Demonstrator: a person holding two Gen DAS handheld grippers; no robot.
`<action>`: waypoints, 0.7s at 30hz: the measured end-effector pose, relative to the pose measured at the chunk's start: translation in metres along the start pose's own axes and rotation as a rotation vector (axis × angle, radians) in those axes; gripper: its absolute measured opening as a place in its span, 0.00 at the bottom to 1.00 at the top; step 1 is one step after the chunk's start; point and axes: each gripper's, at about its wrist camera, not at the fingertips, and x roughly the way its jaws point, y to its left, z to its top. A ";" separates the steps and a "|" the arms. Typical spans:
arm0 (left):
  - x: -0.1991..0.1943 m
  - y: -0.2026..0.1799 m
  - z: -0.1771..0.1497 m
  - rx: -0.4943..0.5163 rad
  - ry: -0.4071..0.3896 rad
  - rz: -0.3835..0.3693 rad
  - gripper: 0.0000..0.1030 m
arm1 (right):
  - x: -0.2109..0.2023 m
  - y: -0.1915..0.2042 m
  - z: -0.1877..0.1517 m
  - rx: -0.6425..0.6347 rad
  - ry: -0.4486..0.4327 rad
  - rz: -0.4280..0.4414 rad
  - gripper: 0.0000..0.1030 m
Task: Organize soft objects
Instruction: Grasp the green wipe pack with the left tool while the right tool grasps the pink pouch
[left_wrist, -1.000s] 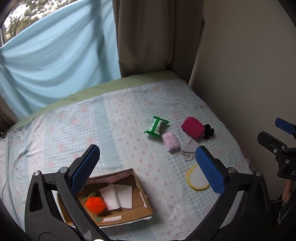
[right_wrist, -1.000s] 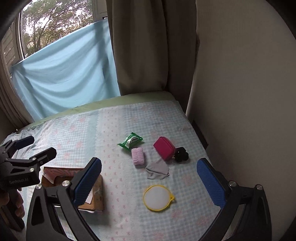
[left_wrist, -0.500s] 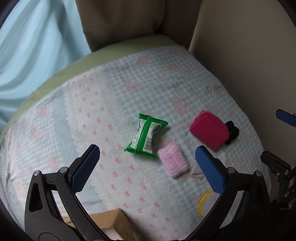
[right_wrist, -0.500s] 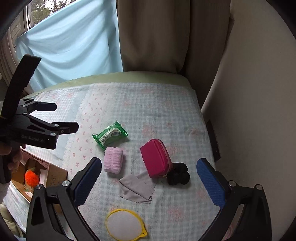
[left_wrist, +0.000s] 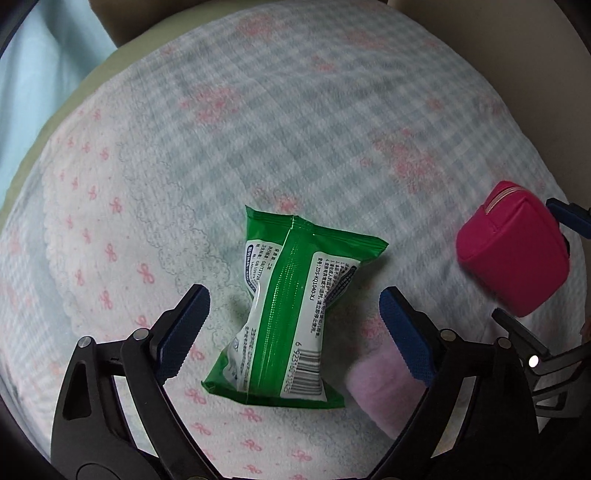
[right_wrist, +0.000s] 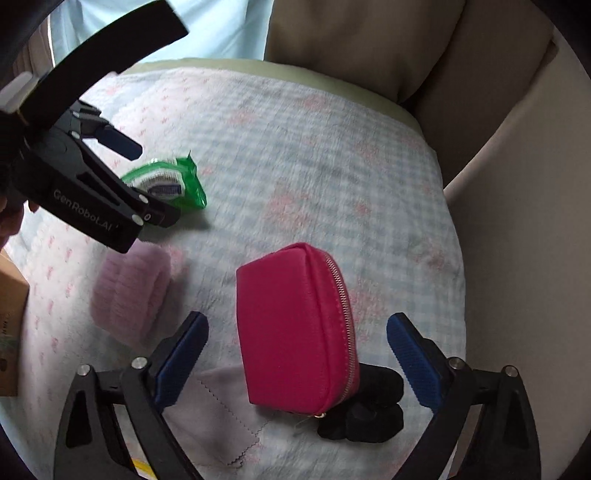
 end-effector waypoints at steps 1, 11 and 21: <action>0.006 0.000 0.000 0.003 0.005 0.003 0.86 | 0.007 0.005 -0.001 -0.021 0.013 -0.013 0.80; 0.014 -0.010 0.002 0.059 -0.061 -0.003 0.47 | 0.045 0.006 -0.004 -0.078 0.052 -0.093 0.54; -0.001 -0.014 0.002 0.069 -0.072 0.010 0.33 | 0.041 -0.003 0.001 -0.027 0.050 -0.026 0.38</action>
